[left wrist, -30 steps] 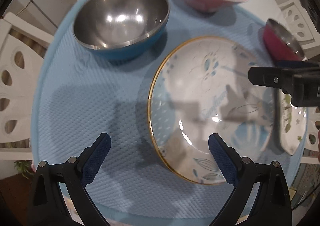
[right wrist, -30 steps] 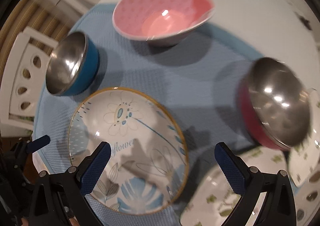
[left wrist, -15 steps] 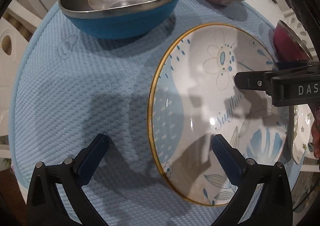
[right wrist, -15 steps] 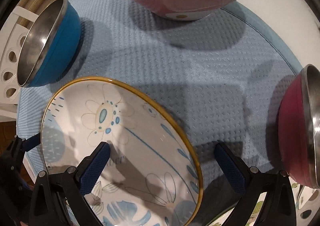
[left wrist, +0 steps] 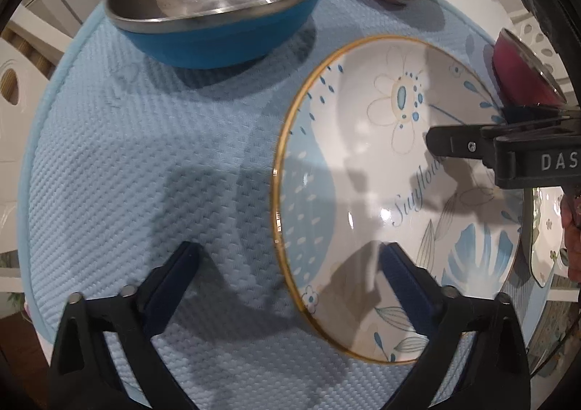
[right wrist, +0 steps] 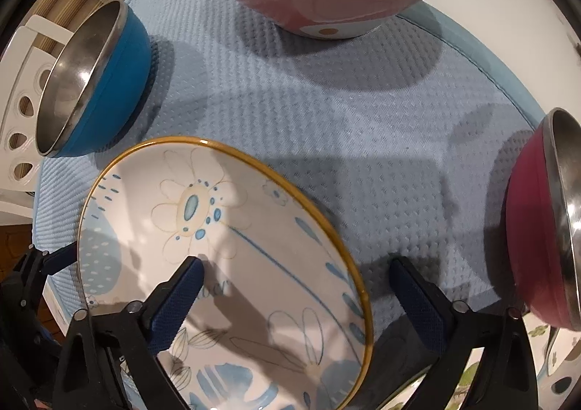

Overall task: Organize plates and bowls
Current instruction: 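Grasp the rim of the round Sunflower plate with both grippers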

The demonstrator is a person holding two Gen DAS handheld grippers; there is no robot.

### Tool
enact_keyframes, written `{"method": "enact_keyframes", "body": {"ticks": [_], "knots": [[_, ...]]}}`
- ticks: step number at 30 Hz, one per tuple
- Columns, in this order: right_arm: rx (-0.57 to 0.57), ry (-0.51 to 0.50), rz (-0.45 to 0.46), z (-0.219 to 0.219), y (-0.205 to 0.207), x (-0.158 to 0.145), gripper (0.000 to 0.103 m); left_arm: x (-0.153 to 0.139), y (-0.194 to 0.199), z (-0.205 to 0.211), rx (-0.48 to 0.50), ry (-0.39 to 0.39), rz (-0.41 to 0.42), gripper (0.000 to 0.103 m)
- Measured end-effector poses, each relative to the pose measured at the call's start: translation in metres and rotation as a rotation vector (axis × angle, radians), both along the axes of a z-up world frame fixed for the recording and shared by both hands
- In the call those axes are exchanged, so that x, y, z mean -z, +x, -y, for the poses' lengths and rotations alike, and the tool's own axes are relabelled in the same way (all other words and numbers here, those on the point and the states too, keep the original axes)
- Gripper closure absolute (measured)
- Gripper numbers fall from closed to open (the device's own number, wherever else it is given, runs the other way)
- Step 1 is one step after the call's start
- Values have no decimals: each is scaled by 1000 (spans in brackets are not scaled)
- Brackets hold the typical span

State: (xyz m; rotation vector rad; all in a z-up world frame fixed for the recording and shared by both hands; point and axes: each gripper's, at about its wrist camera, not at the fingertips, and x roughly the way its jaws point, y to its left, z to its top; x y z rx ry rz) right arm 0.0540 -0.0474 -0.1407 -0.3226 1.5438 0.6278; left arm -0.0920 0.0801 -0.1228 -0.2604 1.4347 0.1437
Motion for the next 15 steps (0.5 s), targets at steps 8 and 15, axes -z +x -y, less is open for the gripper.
{"method": "enact_keyframes", "body": {"ticks": [8,15], "knots": [[23,27,-32,-3,-12,-8,27,-12,-18,-7,25,-28,68,49],[53,79,-69,-9,-46,-12,28,-12,-41,-16,51,-40,58,48]]}}
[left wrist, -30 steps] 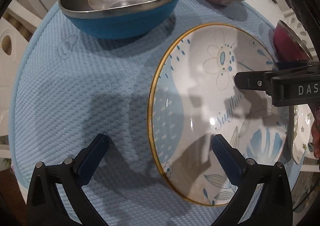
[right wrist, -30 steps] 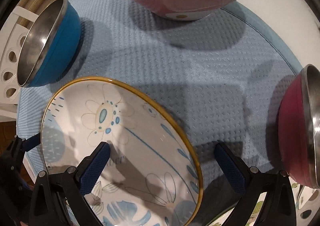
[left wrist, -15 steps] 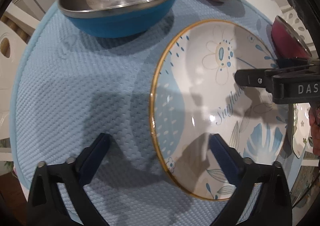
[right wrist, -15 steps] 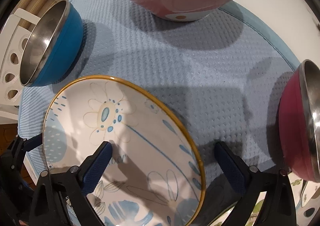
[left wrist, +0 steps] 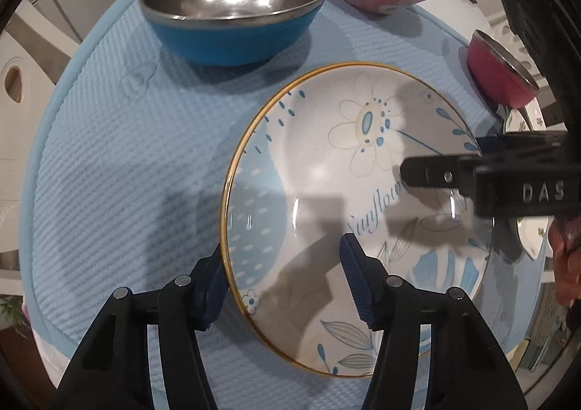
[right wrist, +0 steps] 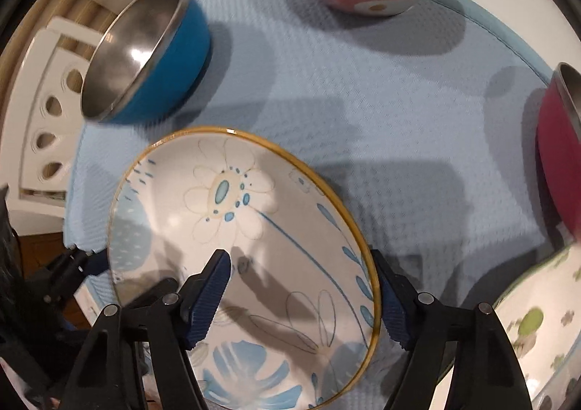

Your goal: Organize plates and bowls

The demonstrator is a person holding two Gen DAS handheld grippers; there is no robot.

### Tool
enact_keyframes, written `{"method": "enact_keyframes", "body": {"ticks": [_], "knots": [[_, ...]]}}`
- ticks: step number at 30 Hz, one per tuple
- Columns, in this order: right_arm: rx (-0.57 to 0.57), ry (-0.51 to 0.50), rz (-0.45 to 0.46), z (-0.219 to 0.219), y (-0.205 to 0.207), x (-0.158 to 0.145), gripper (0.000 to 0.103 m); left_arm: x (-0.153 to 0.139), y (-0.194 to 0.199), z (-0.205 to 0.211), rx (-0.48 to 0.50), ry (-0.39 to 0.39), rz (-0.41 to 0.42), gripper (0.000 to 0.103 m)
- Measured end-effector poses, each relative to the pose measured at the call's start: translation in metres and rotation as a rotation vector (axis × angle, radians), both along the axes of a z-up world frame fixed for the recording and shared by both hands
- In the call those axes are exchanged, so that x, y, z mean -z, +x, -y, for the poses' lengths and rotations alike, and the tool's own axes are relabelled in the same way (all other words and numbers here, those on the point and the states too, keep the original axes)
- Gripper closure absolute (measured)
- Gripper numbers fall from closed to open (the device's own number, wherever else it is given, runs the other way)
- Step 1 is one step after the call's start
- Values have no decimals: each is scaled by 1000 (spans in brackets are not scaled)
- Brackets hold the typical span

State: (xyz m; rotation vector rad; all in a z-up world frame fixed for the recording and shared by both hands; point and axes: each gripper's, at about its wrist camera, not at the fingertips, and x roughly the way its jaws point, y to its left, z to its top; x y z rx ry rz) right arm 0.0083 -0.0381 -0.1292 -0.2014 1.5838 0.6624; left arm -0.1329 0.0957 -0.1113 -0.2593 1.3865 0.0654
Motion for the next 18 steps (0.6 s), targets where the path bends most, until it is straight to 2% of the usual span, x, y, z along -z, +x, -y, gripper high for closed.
{"method": "enact_keyframes", "body": {"ticks": [5,13,16,18], "knots": [[50,40,-49,8,-20,3,28,-1,-19,-10,16,-5,-17,48],[104,33,-53,10,-58,12,28,-1,-50,-30,57,-4,-32,48],[144,51,-70,16,-66,6,28,-2,-64,-36,82,-2,-34,48],[168,54,-75,17,-73,6,28,-7,-68,-24,96,-1,-32,48]]}}
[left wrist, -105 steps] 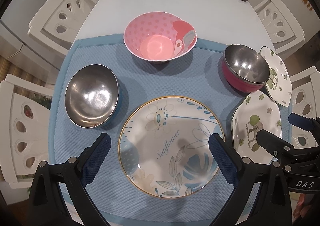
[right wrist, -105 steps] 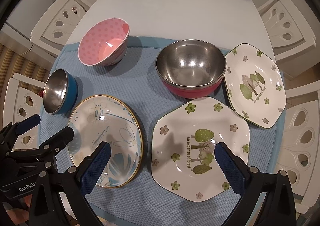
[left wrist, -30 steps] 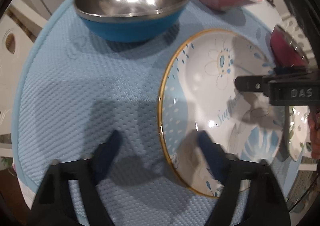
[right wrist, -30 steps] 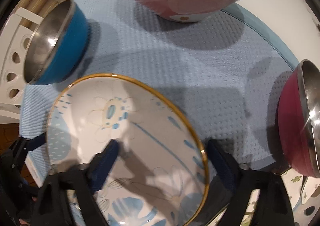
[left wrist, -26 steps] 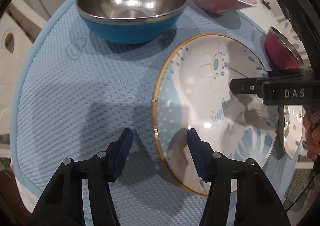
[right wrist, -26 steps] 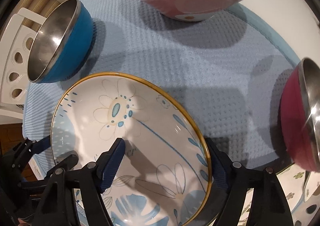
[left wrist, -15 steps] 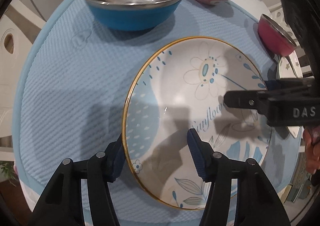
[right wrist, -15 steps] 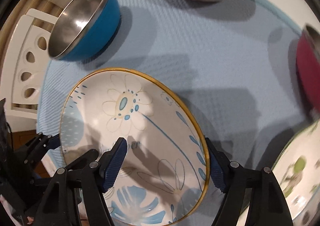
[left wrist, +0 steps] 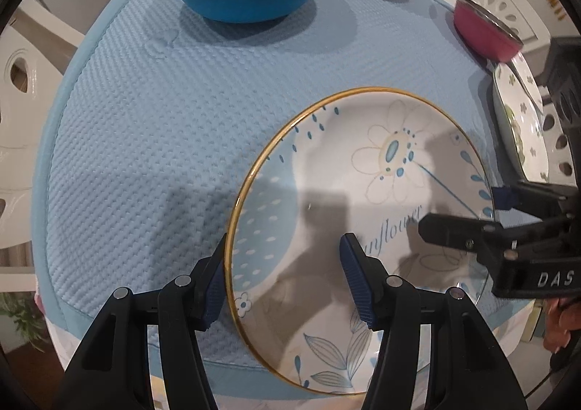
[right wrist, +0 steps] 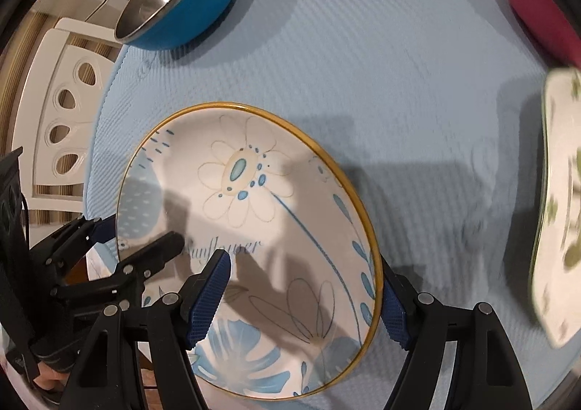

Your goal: Organize plates and bowls

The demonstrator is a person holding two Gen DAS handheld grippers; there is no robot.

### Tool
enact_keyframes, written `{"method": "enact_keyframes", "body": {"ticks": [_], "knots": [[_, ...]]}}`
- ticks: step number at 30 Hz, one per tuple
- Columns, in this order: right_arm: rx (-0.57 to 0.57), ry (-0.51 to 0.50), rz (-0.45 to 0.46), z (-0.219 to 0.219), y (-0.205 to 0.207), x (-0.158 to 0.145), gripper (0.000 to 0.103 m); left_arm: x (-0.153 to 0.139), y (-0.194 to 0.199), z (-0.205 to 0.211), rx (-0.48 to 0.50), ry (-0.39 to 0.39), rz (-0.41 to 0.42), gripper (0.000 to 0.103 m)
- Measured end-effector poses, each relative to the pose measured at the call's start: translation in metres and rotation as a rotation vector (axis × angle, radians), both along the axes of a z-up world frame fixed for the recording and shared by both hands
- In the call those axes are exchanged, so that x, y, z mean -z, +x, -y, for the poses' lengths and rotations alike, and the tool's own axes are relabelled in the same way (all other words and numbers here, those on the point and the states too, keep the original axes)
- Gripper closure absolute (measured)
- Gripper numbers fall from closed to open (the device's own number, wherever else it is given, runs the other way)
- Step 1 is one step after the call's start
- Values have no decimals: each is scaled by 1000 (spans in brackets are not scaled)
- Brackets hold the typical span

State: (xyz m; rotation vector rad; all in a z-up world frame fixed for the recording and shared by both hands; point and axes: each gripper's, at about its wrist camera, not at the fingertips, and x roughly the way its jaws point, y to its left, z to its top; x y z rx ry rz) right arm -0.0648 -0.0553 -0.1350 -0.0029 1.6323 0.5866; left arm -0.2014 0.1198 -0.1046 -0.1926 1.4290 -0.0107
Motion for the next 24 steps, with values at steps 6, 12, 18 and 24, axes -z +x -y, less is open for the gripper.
{"method": "enact_keyframes", "body": {"ticks": [6,12,18,24], "knots": [[66,15,-15,14,-15,-1,28,5,-11,0,41,5,-1,48],[102,22,-12,17,-32,1,28,1,-3,26,66,12,14,48],[116,39,-16,32,-28,-2,28,7,2,31,65,8,15,48],[121,76,-9,44,-30,-4,22,10,7,32,56,11,12,44]]}}
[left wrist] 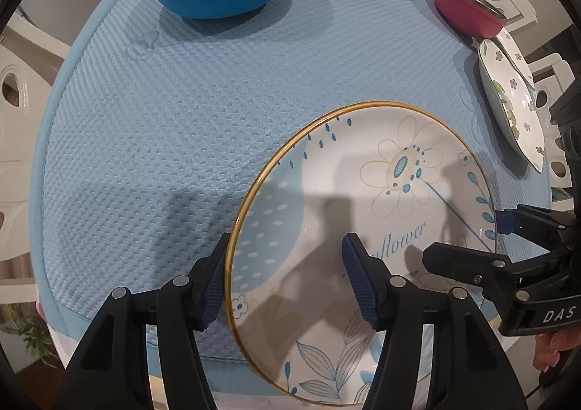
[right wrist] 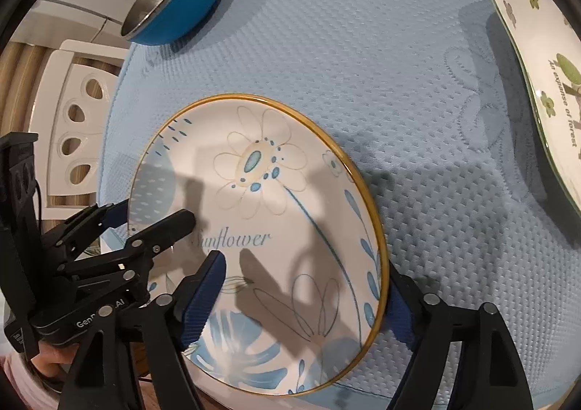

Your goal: Organize plates and bowls

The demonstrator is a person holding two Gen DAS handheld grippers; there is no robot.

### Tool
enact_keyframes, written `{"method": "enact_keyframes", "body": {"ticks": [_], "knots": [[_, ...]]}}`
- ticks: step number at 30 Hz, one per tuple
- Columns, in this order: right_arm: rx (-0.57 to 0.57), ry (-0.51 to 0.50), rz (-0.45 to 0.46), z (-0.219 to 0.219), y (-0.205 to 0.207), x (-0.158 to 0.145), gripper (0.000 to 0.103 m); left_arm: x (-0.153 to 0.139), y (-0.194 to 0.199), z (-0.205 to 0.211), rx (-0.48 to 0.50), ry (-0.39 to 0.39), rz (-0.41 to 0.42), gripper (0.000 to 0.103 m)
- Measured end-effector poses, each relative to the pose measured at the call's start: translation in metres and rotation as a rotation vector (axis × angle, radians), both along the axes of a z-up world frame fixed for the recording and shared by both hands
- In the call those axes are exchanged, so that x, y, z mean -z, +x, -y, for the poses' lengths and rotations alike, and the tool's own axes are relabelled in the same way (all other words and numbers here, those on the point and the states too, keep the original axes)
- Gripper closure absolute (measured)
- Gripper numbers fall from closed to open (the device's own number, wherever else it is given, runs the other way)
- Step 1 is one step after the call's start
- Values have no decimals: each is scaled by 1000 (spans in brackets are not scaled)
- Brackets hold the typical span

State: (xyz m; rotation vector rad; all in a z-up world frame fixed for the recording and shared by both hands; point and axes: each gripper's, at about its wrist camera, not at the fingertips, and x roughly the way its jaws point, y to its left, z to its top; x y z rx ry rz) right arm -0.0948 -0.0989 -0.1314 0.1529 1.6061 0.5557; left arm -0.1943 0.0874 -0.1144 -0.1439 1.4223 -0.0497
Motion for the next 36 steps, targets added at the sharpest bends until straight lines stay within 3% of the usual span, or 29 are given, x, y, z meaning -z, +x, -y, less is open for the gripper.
{"method": "enact_keyframes", "body": {"ticks": [9,11,14,16,19,23,30,36], "knots": [[-2,31,8,5,-4,-1,21,9,7,8,-14,5,-19,43],[-8,31,-8,7,-2,-1,21,5,8,7,-16,34,-49,44],[-17,38,-46,13,-2,-6,22,-8,8,8,-15,114,-40,44],[-9,59,-29,24,-2,-15,22,-20,9,8,-18,122,-27,42],[28,59,-10,50,-1,-27,22,-43,16,12,-26,127,4,41],[89,58,30,93,5,-46,23,-61,30,22,-32,127,13,31],[174,18,76,167,23,-67,22,-63,69,62,-4,65,7,30],[254,-14,88,223,40,-68,22,-62,98,117,59,40,37,30]]}}
